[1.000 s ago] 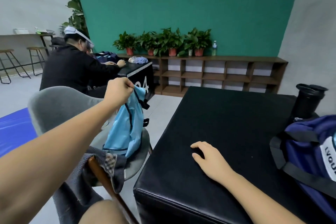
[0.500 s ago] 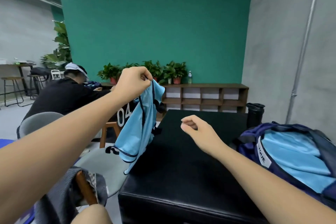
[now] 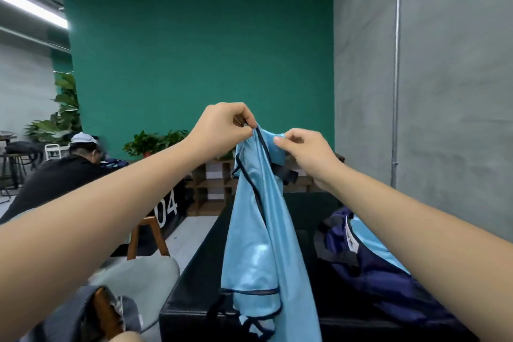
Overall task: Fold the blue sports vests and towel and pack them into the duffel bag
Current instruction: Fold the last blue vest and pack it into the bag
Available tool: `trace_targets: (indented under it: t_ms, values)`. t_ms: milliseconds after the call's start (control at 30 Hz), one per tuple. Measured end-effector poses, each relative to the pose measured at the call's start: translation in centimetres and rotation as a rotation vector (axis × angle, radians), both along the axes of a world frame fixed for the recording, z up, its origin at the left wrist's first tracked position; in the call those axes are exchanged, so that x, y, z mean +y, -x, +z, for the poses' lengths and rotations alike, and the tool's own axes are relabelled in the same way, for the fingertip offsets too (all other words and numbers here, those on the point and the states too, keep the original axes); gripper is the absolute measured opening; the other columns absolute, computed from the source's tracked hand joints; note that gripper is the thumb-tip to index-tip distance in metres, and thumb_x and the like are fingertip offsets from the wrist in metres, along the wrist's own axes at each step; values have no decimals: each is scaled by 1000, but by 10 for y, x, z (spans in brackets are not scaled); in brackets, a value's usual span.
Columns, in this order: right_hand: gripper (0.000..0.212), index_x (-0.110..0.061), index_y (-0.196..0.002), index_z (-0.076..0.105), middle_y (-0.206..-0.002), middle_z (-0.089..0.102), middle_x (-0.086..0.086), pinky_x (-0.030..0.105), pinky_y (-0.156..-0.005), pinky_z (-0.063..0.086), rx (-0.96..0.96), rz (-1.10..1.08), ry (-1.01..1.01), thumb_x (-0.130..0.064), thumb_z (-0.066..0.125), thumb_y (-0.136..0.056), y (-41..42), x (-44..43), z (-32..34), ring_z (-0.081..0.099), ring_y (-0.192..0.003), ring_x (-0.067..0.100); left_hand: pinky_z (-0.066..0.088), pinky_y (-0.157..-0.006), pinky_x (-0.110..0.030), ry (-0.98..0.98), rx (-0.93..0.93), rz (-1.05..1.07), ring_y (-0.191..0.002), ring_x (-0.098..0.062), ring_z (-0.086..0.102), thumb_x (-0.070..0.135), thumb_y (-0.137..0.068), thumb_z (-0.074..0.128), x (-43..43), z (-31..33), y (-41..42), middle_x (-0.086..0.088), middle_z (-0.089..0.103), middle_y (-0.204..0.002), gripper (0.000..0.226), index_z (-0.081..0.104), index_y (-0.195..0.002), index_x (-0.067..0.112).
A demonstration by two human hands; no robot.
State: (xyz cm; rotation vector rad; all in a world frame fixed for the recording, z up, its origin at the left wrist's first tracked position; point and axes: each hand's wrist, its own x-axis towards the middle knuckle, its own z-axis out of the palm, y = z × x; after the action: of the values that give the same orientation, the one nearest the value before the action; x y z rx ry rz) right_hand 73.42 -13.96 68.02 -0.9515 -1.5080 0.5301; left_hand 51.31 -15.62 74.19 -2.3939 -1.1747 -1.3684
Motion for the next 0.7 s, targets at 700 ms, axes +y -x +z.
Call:
trace_targets:
  t_ms: [700]
  values:
    - [6, -14, -107, 66, -74, 65, -5, 25, -65, 46, -53, 114, 19, -17, 62, -107, -73, -71, 94, 57, -59, 7, 49, -67, -33, 230, -51, -173, -78, -9, 71, 36, -100, 66, -41, -11, -25, 9, 76, -90, 16, 58, -114, 37]
